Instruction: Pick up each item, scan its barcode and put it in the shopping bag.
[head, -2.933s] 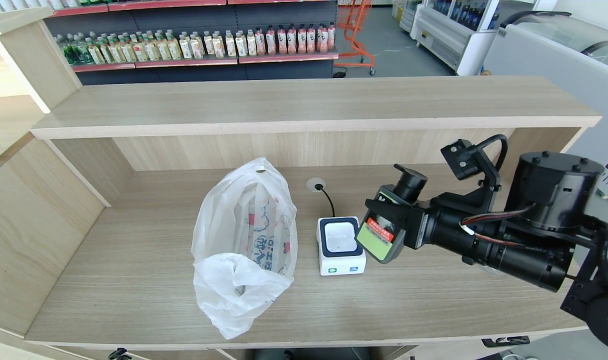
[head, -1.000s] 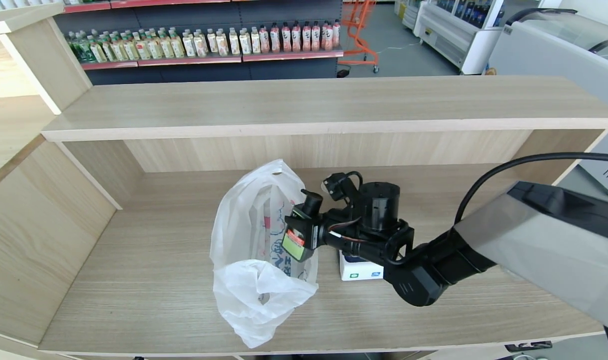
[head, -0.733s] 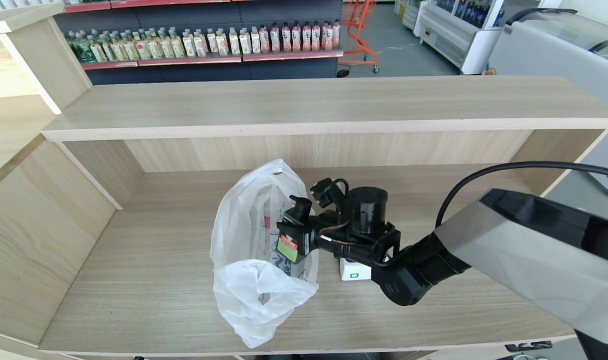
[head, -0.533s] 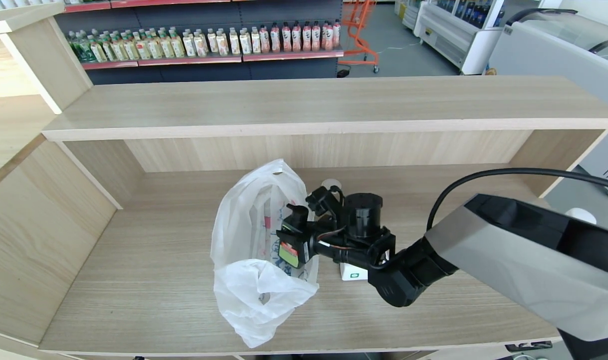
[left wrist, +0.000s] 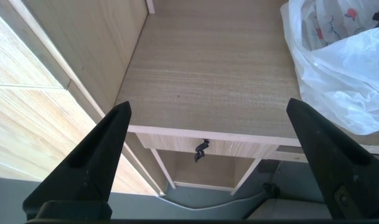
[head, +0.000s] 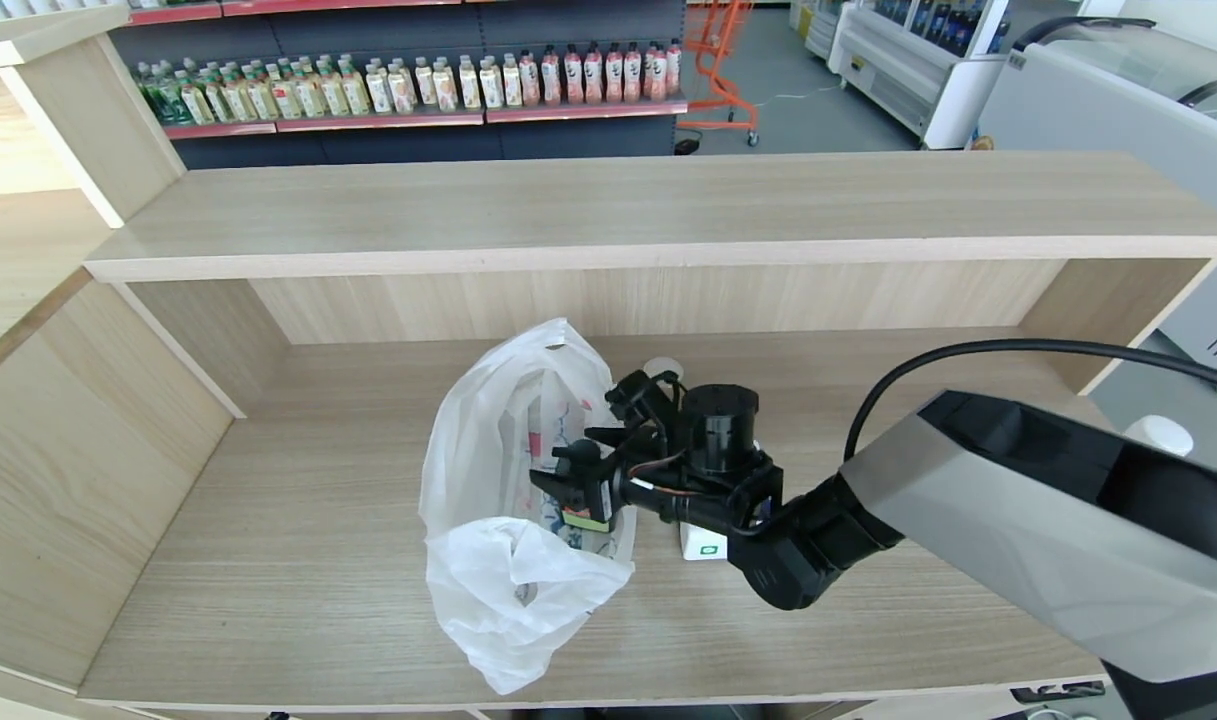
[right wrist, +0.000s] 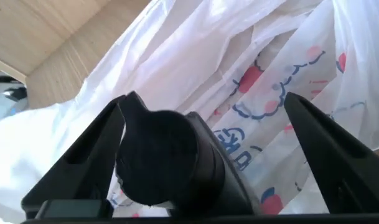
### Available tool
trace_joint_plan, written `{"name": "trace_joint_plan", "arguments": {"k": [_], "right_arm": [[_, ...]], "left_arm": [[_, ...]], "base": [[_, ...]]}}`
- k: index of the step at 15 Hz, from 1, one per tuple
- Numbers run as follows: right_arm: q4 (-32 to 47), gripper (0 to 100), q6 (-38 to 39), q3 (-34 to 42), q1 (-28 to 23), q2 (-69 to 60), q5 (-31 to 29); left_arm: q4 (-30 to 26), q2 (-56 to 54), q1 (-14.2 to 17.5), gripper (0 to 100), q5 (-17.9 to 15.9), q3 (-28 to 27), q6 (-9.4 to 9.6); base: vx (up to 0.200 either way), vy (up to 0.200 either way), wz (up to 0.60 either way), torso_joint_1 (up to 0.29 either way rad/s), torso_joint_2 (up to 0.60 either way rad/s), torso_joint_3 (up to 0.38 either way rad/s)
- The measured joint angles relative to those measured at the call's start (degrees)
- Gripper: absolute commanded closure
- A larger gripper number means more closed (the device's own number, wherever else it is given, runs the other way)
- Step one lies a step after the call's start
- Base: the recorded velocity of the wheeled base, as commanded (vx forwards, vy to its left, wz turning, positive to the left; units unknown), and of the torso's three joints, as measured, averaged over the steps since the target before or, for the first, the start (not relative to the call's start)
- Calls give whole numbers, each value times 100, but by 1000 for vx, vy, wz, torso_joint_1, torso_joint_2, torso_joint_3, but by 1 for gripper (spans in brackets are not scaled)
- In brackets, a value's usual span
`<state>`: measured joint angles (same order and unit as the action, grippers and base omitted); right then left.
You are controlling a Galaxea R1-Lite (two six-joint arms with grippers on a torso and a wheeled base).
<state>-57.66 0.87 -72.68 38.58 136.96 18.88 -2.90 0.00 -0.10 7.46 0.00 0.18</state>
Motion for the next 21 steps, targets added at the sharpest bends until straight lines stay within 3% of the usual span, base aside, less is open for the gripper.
{"name": "trace_joint_plan", "arguments": {"k": [2,5,9,12,15,17,19,21], "right_arm": [[126,0,703,68,22,-276,18],[456,0,1153,468,-138,-830,38],[493,0,1481,1014,-322,-1629,38],[530,0,1787,1866,-422,-2603,49],[946,0,973,3007,-702,-3757,-63],[1256,0,-177,3738,-1058,-4551,-947],[1381,0,-480,4083,-1265,-5108,-1954],[1412,0,-510,4306,-1323,-5521,-2458]], "left_arm": [[0,2,2,0,-2,0,-2],[0,2,0,0,-2,0,-2],[0,2,0,0,0,0,0],[0,2,0,0,-2,0,0],[0,2,2,0,-2,0,-2],[0,0,-1,0,0,0,0],[1,0,0,0,0,0,0],[0,2,0,0,0,0,0]], "base": [[0,0,0,0,0,0],[0,0,0,0,0,0],[0,0,0,0,0,0],[0,0,0,0,0,0],[0,0,0,0,0,0],[0,0,0,0,0,0],[0,0,0,0,0,0],[0,0,0,0,0,0]]}}
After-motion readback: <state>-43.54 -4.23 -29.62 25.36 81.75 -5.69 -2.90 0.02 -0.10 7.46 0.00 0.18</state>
